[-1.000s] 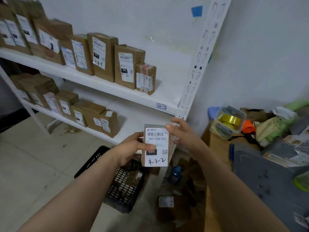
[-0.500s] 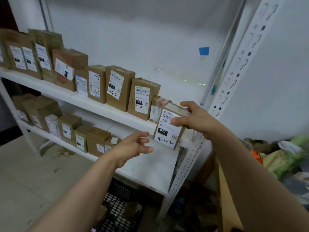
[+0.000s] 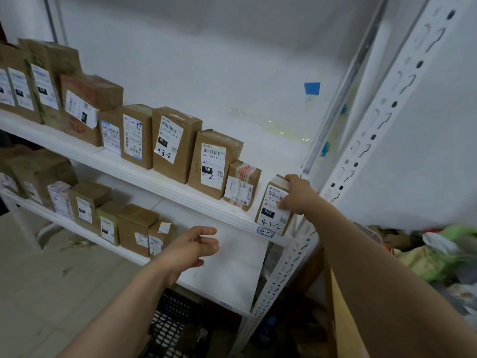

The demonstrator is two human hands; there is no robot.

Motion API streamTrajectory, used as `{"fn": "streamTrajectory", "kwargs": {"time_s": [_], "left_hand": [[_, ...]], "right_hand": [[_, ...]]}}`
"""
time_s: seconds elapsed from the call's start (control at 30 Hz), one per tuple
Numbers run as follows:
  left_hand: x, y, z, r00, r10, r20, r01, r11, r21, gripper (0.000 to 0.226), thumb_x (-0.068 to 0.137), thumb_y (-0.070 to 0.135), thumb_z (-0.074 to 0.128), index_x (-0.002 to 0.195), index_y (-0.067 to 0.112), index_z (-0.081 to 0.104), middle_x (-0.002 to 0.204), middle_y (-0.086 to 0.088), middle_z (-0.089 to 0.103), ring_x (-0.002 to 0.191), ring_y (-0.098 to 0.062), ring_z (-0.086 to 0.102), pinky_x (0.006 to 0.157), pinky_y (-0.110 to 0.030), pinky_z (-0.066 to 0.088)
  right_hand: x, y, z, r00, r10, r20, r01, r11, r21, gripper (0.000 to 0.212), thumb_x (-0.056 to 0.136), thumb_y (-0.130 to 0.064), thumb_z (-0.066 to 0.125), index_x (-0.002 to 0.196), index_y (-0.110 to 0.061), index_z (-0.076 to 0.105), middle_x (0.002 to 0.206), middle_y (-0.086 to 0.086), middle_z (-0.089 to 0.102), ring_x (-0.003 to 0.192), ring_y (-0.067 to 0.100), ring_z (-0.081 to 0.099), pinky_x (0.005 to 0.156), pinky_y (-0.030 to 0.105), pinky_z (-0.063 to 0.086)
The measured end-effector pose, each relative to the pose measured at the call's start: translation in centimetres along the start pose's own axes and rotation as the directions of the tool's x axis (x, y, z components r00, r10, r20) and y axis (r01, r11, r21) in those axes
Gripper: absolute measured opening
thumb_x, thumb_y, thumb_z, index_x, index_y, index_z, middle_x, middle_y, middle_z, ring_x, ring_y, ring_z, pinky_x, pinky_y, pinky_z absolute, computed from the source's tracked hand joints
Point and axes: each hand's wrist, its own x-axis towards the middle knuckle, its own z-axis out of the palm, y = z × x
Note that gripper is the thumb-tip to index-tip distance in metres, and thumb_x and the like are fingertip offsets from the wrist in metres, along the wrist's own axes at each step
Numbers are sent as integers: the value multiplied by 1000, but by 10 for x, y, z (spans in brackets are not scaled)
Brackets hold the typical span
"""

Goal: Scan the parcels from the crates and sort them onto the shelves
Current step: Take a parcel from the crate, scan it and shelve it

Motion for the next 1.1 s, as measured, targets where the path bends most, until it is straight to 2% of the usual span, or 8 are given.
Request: {"fn": "streamTrajectory", "kwargs": {"time_s": [0.23,0.33,0.5,0.63,0.83,0.93,1.03,1.1], "left_hand": [[-1,-4,-1,1000,-9,-8,9,999,35,36,92,12,72,124,26,62,120,-2,67,111,-15,64,95,-33,49],[-2,-8,-1,1000,-18,-24,19,998,57,37,91,12,74,123,26,63,120,-2,66,111,-16,64,93,-33,50],[-4,-16,0,998,-9,-55,16,993,119,36,89,11,75,121,25,63,119,-1,66,109,-16,64,86,-30,48],[-8,-23,7,996,3,-87,12,986,168,24,90,9,74,110,21,68,113,0,69,105,-16,65,79,-26,47],[-16,-36,16,990,3,-139,23,983,184,17,88,10,76,102,20,72,102,1,73,98,-15,67,80,-27,49],[-24,-45,20,982,12,-186,26,980,198,15,88,8,76,99,17,72,101,-1,73,100,-17,68,94,-32,53],[-35,-56,22,971,18,-240,43,968,246,12,88,7,75,95,16,71,101,-4,71,101,-19,67,96,-33,53],[-43,-66,23,962,7,-274,71,959,276,11,88,8,75,93,17,71,101,-4,71,99,-19,67,96,-36,53]], "right_hand": [[15,-3,16,987,-112,-114,110,994,-28,79,84,-11,73,152,-18,33,143,12,39,135,32,39,116,47,36],[16,-2,21,981,-132,-143,139,990,35,78,84,-6,70,151,-19,33,144,10,37,136,31,37,114,49,38],[13,0,24,969,-192,-155,194,981,-5,76,85,-3,68,151,-19,33,147,8,35,137,30,35,114,46,37],[10,4,23,967,-213,-141,211,977,-33,76,86,-4,68,152,-19,32,148,9,34,136,30,37,114,45,38],[9,4,22,955,-263,-137,260,965,-40,73,88,-4,66,151,-17,32,146,10,35,133,30,39,110,44,40],[7,5,23,955,-264,-135,261,965,-42,74,89,-3,65,152,-19,30,149,10,31,131,31,43,105,45,45],[1,4,24,972,-196,-126,198,980,-3,81,86,-3,67,152,-27,26,155,10,20,133,38,41,101,50,49],[-9,1,24,981,-143,-131,145,989,6,85,85,-3,68,152,-31,23,159,9,12,137,43,33,101,50,46]]}}
